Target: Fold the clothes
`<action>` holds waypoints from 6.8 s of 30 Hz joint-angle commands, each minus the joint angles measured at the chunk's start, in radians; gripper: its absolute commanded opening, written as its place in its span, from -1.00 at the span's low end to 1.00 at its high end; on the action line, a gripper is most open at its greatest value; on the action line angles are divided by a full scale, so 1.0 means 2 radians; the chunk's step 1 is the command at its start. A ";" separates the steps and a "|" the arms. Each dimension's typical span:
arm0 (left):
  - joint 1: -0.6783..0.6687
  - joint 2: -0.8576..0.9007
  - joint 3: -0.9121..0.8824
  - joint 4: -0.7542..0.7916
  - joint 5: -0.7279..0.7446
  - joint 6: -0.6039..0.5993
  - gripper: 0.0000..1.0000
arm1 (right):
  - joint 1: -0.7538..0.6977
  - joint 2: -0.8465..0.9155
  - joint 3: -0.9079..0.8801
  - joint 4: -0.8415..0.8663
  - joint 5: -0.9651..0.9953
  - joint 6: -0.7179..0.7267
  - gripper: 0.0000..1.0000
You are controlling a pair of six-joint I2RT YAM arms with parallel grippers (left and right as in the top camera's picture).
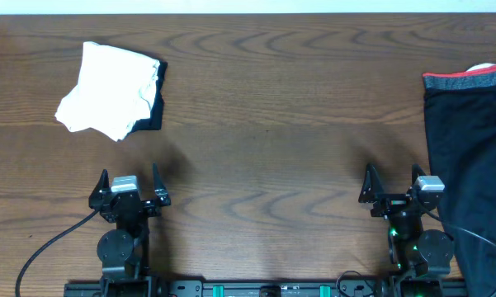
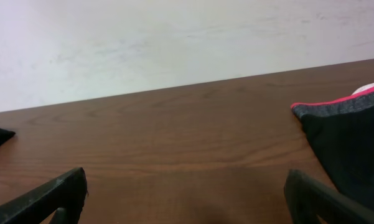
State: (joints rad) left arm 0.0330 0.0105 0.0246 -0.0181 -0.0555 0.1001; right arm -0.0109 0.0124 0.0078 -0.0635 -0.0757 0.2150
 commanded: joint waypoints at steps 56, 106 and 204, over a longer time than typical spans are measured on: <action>0.003 0.000 -0.010 -0.002 0.001 -0.008 0.96 | 0.005 -0.003 -0.001 -0.002 0.002 -0.009 0.99; 0.003 0.000 -0.010 -0.002 0.001 -0.008 0.96 | 0.004 0.573 0.783 -0.517 0.158 -0.030 0.98; 0.003 0.000 -0.010 -0.002 0.001 -0.008 0.96 | -0.051 1.002 0.814 -0.204 -0.011 -0.227 -0.97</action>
State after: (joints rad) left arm 0.0330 0.0124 0.0227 -0.0154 -0.0521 0.1001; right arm -0.1841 2.0098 1.6402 -0.4721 -0.0257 -0.2497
